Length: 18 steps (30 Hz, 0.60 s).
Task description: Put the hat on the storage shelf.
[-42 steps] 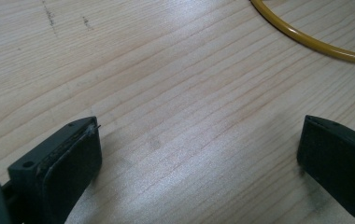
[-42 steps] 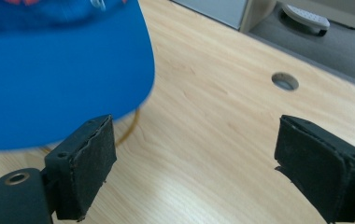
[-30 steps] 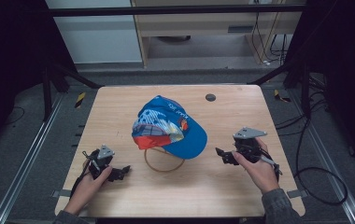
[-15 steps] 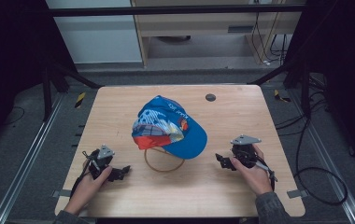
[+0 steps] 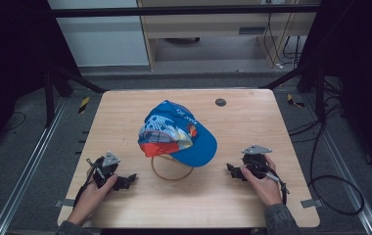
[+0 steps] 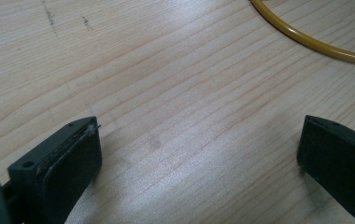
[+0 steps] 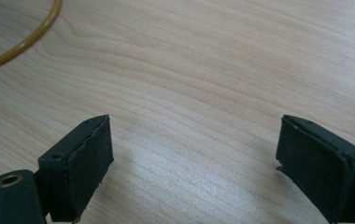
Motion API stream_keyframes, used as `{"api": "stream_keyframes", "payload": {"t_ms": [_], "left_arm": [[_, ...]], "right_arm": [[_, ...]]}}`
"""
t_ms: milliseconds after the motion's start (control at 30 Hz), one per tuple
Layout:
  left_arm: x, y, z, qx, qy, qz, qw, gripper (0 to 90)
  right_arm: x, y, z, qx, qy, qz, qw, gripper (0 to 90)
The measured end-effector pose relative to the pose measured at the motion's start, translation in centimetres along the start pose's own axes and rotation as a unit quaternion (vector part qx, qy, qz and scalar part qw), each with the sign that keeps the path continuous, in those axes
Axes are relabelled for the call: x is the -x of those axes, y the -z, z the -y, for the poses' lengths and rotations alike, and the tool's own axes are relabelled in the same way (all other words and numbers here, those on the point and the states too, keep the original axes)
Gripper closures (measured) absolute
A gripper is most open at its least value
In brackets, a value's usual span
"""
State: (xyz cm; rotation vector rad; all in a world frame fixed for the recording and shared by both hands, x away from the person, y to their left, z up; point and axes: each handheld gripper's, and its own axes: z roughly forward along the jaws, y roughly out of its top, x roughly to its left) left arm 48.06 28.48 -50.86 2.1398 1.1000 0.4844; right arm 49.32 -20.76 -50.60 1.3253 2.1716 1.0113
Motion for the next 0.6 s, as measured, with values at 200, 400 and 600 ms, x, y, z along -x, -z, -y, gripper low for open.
{"api": "stream_keyframes", "payload": {"t_ms": [200,400,600], "left_arm": [[0.0,0.0,0.0,0.0,0.0,0.0,1.0,0.0],[0.0,0.0,0.0,0.0,0.0,0.0,1.0,0.0],[0.0,-0.01,-0.01,0.0,0.0,0.0,1.0,0.0]], "right_arm": [[-0.11,-0.4,0.33,-0.007,0.005,0.011,0.9999,10.7],[-0.27,-0.46,0.33,-0.01,0.01,0.016,0.9998,9.9],[-0.3,-0.54,0.31,-0.013,0.003,0.023,0.9996,6.7]]}}
